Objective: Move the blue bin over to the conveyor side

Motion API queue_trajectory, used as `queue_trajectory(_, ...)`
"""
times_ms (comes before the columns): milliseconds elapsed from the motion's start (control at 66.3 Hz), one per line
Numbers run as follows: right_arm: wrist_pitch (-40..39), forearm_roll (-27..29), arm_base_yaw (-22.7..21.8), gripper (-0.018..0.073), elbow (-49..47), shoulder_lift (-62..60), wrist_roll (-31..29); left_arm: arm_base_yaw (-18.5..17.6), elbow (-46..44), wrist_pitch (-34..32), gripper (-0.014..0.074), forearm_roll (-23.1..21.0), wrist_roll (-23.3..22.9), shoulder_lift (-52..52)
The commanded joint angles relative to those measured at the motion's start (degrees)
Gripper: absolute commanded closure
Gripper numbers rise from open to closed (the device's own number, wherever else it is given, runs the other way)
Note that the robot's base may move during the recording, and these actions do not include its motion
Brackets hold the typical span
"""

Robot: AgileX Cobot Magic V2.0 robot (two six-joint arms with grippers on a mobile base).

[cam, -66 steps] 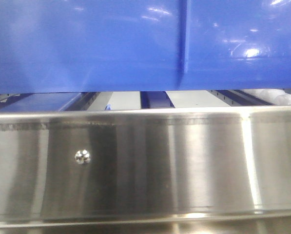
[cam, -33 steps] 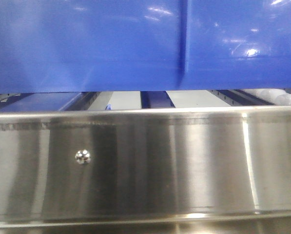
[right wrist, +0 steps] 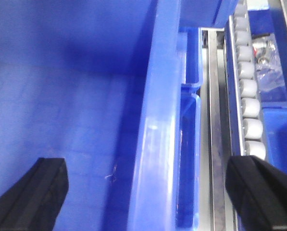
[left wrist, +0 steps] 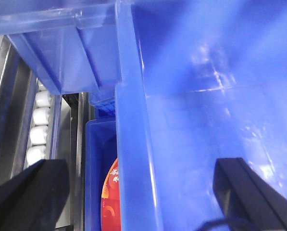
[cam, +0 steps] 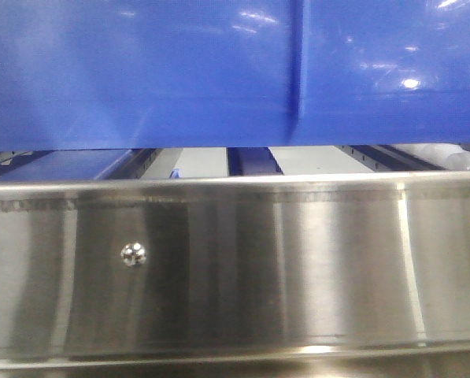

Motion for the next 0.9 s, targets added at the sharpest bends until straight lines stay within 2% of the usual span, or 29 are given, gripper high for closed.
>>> queue_trajectory(0,-0.68,-1.09,0.08,0.0009,-0.32,1.30,0.33,0.28,-0.55,-0.84,0.0092,-0.08,0.42,1.00)
queue_trajectory(422,-0.68,-1.09,0.08,0.0009,-0.32,4.19,0.71,0.32,-0.55,-1.06,0.0092,-0.08,1.22,5.69)
queue_trajectory(664,-0.68,-1.09,0.08,0.0009,-0.32,4.17,0.71,4.02,-0.55,-0.42,0.0092,-4.52,3.07,5.99)
queue_trajectory(890,-0.68,-1.09,0.08,0.0009,-0.32,4.17,0.71,4.00,-0.20,0.41,0.0092,-5.32,5.71,6.10)
